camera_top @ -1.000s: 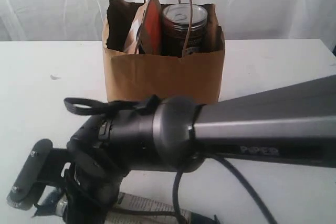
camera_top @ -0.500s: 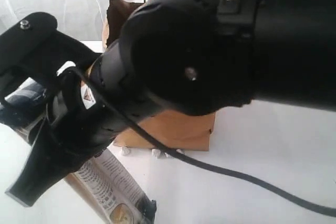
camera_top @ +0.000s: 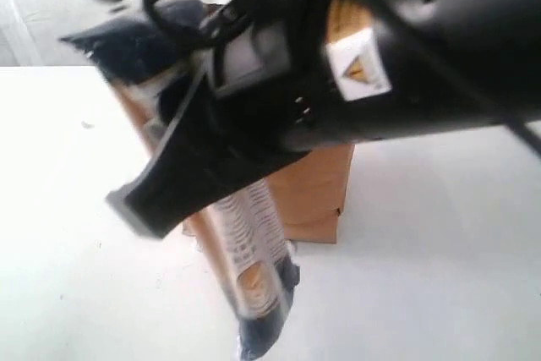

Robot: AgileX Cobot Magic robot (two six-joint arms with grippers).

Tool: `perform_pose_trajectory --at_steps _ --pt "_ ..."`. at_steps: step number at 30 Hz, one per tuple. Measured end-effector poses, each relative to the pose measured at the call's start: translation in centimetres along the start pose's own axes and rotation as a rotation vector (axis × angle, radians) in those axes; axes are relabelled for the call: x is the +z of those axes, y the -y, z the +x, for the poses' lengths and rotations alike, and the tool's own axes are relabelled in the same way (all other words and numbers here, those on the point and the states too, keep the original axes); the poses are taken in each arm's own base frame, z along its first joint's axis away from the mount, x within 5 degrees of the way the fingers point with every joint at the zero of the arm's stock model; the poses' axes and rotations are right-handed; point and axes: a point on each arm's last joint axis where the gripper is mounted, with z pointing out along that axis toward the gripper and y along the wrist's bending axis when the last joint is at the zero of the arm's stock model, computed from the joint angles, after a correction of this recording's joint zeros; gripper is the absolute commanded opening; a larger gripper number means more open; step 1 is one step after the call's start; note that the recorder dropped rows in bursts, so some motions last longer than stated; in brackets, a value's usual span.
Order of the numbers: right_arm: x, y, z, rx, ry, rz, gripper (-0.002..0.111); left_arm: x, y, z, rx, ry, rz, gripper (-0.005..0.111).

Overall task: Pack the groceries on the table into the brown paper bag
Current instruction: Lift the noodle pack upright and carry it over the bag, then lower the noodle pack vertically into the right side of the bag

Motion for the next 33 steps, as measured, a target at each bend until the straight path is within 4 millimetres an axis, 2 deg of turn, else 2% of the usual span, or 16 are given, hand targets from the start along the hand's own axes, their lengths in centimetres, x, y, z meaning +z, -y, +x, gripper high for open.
perform_pose_trajectory --at_steps 4,15,20,26,30,33 --pt "-2.9 1.6 -0.2 0.048 0.048 0.120 0.000 0.0 0.0 0.0 0.000 0.000 0.000 0.000" --pt "-9.8 4.7 -0.7 0.227 0.279 0.301 0.000 0.0 0.0 0.0 0.000 0.000 0.000 0.000" --pt "-11.6 5.5 -1.1 0.247 0.355 0.354 0.000 0.0 0.0 0.0 0.000 0.000 0.000 0.000" --pt "-13.5 6.1 -2.8 0.251 0.454 0.389 0.000 0.0 0.0 0.0 0.000 0.000 0.000 0.000" --pt "-14.2 6.5 -4.0 0.247 0.520 0.437 0.000 0.0 0.0 0.0 0.000 0.000 0.000 0.000" --pt "-14.0 6.5 -4.8 0.236 0.537 0.452 0.000 0.0 0.0 0.0 0.000 0.000 0.000 0.000"
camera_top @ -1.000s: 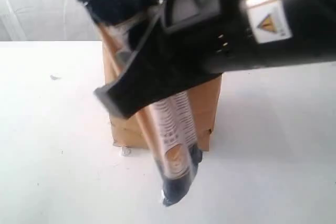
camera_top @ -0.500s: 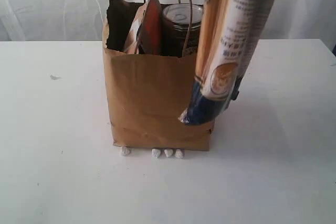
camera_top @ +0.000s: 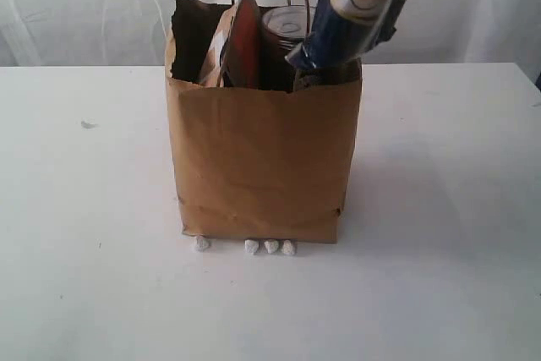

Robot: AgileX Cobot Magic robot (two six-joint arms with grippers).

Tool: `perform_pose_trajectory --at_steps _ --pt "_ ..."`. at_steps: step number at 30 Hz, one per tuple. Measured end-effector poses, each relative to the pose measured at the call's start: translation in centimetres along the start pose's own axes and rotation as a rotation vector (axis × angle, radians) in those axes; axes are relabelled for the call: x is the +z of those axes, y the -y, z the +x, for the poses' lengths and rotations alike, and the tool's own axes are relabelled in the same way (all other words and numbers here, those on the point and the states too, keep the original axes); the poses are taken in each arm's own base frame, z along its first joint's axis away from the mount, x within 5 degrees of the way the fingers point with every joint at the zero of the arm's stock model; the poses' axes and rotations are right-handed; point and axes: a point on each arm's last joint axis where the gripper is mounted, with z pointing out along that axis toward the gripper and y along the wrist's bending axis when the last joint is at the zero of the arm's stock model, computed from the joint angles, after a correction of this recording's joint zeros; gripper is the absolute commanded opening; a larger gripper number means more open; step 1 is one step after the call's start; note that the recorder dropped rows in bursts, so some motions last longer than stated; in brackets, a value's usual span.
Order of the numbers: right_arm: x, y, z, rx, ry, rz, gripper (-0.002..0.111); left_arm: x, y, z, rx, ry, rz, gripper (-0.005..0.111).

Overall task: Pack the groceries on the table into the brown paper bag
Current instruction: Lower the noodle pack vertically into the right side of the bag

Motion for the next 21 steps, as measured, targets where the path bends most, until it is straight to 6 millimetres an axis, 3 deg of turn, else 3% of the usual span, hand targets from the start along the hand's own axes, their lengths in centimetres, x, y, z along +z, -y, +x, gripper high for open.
perform_pose_trajectory --at_steps 12,21 --pt "3.9 -2.9 1.3 -0.055 -0.023 0.016 0.000 0.0 0.0 0.0 0.000 0.000 0.000 0.000" --pt "5.5 -3.5 2.3 -0.060 -0.039 0.091 0.000 0.0 0.0 0.0 0.000 0.000 0.000 0.000"
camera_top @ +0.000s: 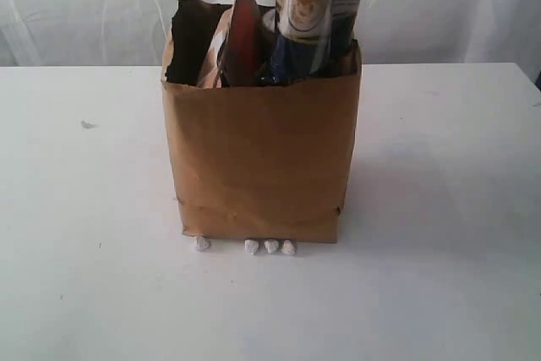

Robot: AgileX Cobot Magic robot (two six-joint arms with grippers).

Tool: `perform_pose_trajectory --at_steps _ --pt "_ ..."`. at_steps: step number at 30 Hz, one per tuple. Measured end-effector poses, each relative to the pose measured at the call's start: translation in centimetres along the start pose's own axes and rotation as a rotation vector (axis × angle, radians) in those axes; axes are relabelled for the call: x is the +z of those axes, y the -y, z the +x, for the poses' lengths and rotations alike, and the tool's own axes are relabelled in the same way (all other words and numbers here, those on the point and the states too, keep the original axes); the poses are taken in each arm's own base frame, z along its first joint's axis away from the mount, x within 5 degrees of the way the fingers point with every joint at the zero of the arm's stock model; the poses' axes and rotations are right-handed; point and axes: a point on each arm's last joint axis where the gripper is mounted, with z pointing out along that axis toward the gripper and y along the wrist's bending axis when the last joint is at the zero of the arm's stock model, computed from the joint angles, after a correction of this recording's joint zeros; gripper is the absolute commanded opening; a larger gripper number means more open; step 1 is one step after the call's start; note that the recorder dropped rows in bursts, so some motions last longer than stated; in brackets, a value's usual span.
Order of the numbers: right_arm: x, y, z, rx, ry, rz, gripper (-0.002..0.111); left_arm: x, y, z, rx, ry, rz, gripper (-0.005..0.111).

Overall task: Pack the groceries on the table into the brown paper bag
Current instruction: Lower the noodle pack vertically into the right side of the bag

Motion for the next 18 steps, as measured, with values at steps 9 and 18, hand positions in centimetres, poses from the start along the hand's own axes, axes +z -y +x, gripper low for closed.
perform_pose_trajectory --at_steps 9,18 --pt "0.0 0.8 -0.7 0.053 0.036 0.081 0.000 0.0 0.0 0.0 0.000 0.000 0.000 0.000" --pt "0.0 1.0 -0.9 0.036 0.052 0.118 0.000 0.0 0.0 0.0 0.000 0.000 0.000 0.000"
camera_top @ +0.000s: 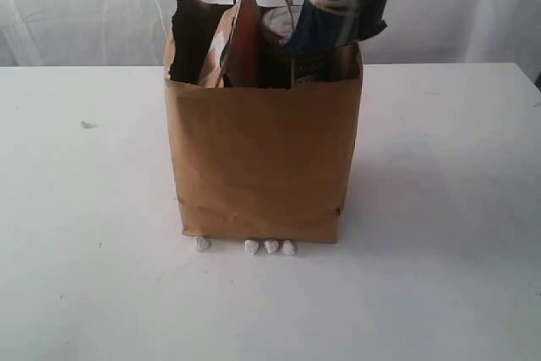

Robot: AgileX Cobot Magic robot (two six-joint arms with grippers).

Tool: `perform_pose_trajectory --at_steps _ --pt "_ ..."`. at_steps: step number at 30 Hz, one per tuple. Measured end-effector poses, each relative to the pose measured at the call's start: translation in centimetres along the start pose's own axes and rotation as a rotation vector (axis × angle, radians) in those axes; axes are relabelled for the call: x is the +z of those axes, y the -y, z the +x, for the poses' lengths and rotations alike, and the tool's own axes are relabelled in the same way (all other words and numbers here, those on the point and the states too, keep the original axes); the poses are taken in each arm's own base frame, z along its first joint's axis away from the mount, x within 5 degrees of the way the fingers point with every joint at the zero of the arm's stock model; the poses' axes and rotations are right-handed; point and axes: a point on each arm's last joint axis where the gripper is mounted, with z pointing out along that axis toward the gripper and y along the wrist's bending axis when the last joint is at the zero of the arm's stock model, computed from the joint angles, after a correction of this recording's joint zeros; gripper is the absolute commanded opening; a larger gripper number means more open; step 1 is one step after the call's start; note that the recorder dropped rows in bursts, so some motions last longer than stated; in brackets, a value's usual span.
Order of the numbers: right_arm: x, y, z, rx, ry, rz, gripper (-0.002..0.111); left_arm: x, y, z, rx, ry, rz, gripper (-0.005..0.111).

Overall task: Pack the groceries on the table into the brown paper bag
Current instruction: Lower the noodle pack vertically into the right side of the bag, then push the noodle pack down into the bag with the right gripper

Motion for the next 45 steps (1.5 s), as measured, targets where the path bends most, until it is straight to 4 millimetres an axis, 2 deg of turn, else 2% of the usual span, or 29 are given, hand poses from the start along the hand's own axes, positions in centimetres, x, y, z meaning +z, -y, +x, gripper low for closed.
perform_pose_trajectory --at_steps 7,18,28,38,45 --pt "1.1 -1.3 1.0 -0.112 -0.022 0.009 0.000 0.0 0.0 0.0 0.000 0.000 0.000 0.000" --pt "1.2 -0.9 1.1 -0.211 -0.035 0.056 0.000 0.0 0.0 0.0 0.000 0.000 0.000 0.000" --pt "1.4 -2.5 1.1 -0.213 0.008 -0.078 0.000 0.0 0.0 0.0 0.000 0.000 0.000 0.000" --pt "2.7 -4.6 2.7 -0.214 -0.036 -0.148 0.000 0.0 0.0 0.0 0.000 0.000 0.000 0.000" --pt "3.6 -5.1 4.3 -0.212 -0.119 -0.074 0.000 0.0 0.0 0.0 0.000 0.000 0.000 0.000"
